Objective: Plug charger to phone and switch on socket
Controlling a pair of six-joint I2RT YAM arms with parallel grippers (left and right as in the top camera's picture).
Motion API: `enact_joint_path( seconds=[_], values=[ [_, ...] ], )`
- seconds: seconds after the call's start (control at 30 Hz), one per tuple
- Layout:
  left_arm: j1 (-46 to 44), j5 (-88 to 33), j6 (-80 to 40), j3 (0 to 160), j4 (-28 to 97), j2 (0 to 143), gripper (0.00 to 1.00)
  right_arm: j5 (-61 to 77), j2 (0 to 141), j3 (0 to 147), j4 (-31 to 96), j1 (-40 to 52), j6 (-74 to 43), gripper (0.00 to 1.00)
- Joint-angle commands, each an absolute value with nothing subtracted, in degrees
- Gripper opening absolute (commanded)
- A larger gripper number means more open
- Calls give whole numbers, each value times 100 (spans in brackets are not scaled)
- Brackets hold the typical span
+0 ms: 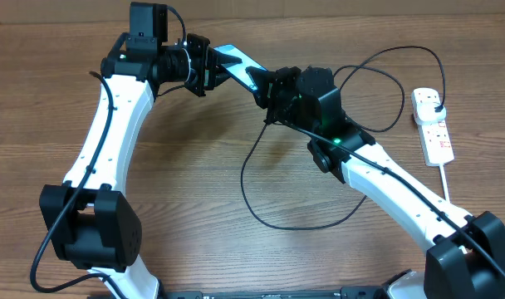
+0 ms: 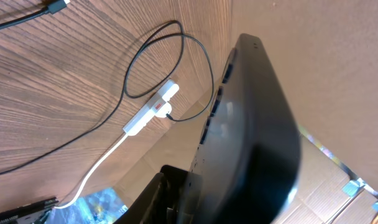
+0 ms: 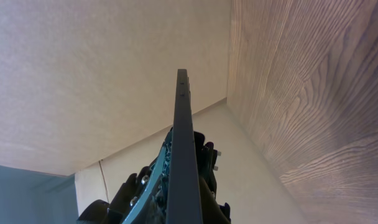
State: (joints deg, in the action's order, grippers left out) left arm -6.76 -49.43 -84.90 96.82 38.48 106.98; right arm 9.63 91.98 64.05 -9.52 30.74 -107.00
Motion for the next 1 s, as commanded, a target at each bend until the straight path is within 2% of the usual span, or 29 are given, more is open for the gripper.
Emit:
enact_joint_path(
  seconds=[0.0, 0.23, 0.37, 0.47, 0.7, 0.97],
  values=[
    [-679, -4805, -8453, 9765, 3955, 10586, 4, 1061, 8914, 6652, -1164, 3085, -10401, 4],
    [-679, -4807, -7505, 9765, 3957, 10586, 4, 1356, 8914, 6652, -1347, 3085, -10656, 4],
    [-683, -4827, -7454, 9765, 3957, 10586, 5, 1468, 8914, 6650, -1450, 3085, -10956, 4],
    [-683, -4827, -7459, 9765, 3957, 10586, 10, 1474, 8914, 6652, -1549, 3087, -10980, 4],
    [-683, -4829, -7481, 9765, 3955, 10586, 13, 1509, 8914, 6650, -1601, 3092, -11017, 4],
    [-733, -4825, -7476, 9765, 3944, 10586, 23, 1511, 8914, 6650, -1669, 3118, -11085, 4]
  ],
)
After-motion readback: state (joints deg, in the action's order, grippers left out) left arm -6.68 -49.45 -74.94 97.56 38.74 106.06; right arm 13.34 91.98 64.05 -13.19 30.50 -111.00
